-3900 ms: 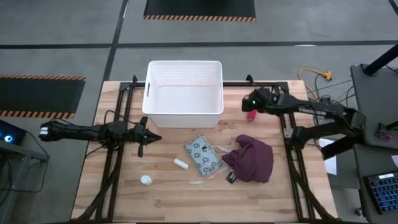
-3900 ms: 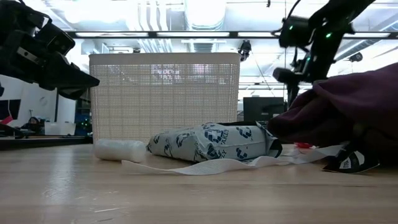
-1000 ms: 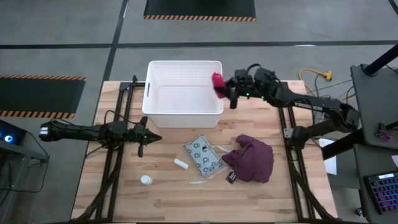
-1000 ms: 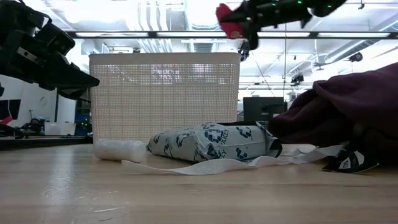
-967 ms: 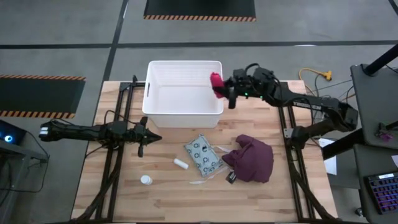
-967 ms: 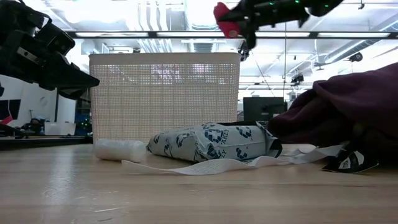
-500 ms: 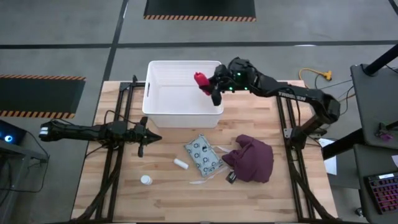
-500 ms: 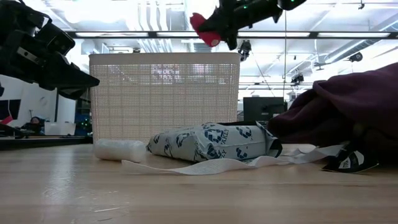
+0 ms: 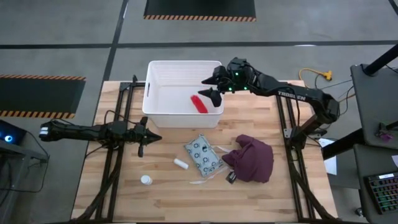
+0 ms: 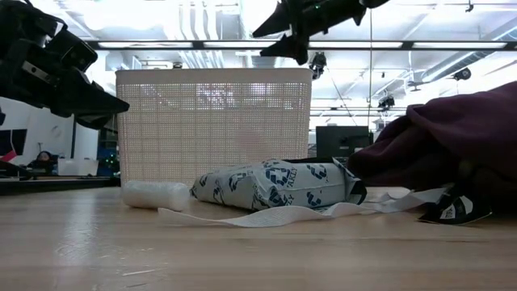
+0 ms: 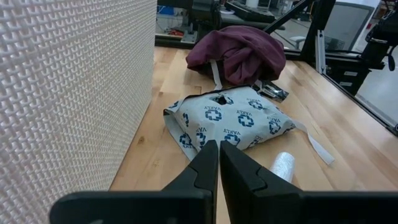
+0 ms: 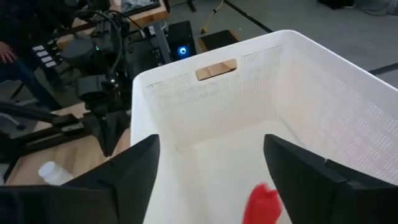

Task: Pick & place medical supplies in basket/bin
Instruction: Put the light blue mailer bag into the white bin

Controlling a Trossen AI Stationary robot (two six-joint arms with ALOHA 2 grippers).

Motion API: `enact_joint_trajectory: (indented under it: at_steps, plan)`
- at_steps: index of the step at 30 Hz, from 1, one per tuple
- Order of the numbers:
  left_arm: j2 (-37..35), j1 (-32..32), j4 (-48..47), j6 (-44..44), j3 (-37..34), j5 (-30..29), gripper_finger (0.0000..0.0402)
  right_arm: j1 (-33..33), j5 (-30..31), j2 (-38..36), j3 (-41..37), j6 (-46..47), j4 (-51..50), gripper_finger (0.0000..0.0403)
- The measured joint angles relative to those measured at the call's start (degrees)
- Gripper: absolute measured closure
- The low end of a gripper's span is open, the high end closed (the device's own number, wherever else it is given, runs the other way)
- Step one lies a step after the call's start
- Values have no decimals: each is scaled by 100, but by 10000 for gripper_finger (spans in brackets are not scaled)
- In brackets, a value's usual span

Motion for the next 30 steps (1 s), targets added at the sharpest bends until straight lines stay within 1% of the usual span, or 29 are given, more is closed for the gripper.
enact_joint_trajectory:
  at_steps: [3, 5, 7, 10, 12, 16, 19, 24, 27, 30]
  plan:
    - [0, 0, 0, 0, 0, 0, 402, 65, -42, -124, 3, 136, 63, 108]
    - [0, 0, 0, 0, 0, 0, 401, 214, -206, -199, 29, 217, 160, 106]
    - [0, 0, 0, 0, 0, 0, 402, 486, -460, -252, 58, 209, 211, 109]
    - [0, -4, 0, 0, 0, 0, 402, 1023, -557, -261, 61, -112, 142, 116]
    - [0, -4, 0, 0, 0, -1, 401, 1362, -461, -227, 47, -399, -68, 121]
    - [0, -4, 0, 0, 0, -2, 402, 1857, 82, -108, 37, -482, -673, 131]
    - [0, -4, 0, 0, 0, -4, 402, 2070, 359, -21, 31, -116, -1231, 138]
    - [0, -4, 0, 0, 0, -2, 402, 2269, 519, 166, -86, 532, -2235, 149]
    - [4, -2, -2, 0, 0, -2, 402, 2333, 550, 321, -151, 1004, -2357, 154]
    - [31, -2, -7, 0, 0, -2, 402, 2348, 708, 496, -172, 1499, -2297, 158]
